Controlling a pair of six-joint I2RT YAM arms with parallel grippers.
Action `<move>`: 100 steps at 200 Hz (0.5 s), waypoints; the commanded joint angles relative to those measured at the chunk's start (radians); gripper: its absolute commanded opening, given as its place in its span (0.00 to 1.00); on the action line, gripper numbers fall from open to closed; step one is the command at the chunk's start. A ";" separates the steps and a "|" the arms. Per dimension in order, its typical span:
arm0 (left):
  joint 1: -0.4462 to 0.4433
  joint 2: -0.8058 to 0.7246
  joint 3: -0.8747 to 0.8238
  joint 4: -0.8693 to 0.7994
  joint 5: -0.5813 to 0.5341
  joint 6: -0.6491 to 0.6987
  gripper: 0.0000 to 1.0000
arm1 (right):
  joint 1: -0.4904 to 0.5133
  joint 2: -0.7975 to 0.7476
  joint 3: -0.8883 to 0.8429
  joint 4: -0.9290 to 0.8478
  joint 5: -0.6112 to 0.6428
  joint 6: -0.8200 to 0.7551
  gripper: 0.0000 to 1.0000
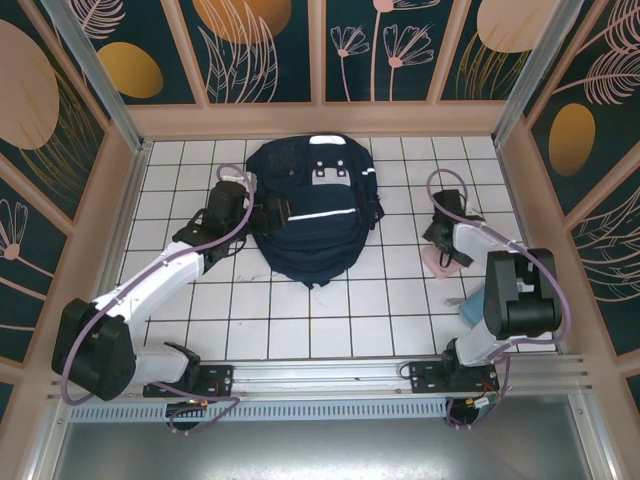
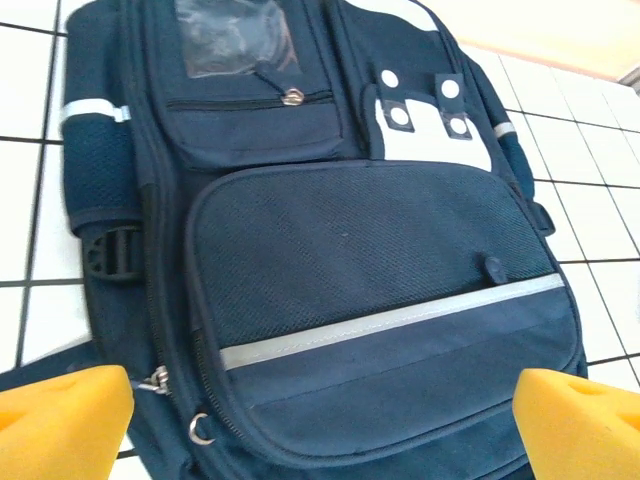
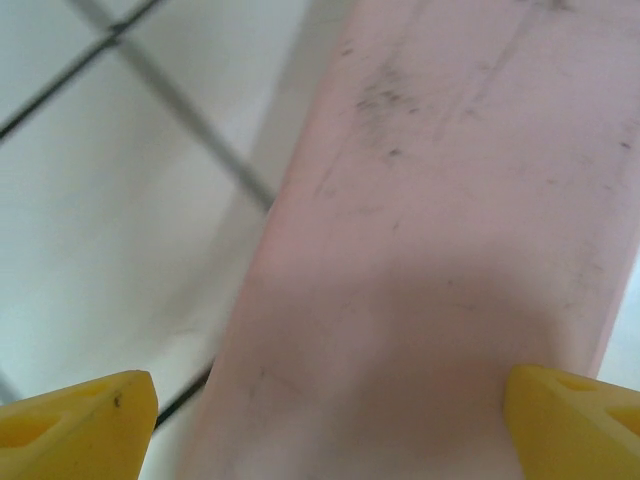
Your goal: Pack the student bag
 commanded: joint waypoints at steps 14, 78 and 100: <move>-0.037 0.061 0.050 0.054 0.076 -0.026 0.97 | 0.125 0.090 0.019 0.018 -0.240 -0.075 0.89; -0.115 0.172 0.133 0.067 0.093 -0.034 0.96 | 0.162 -0.043 0.107 -0.017 -0.196 -0.091 0.77; -0.122 0.190 0.151 0.072 0.088 -0.044 0.96 | 0.164 -0.019 0.152 0.022 -0.312 -0.085 0.61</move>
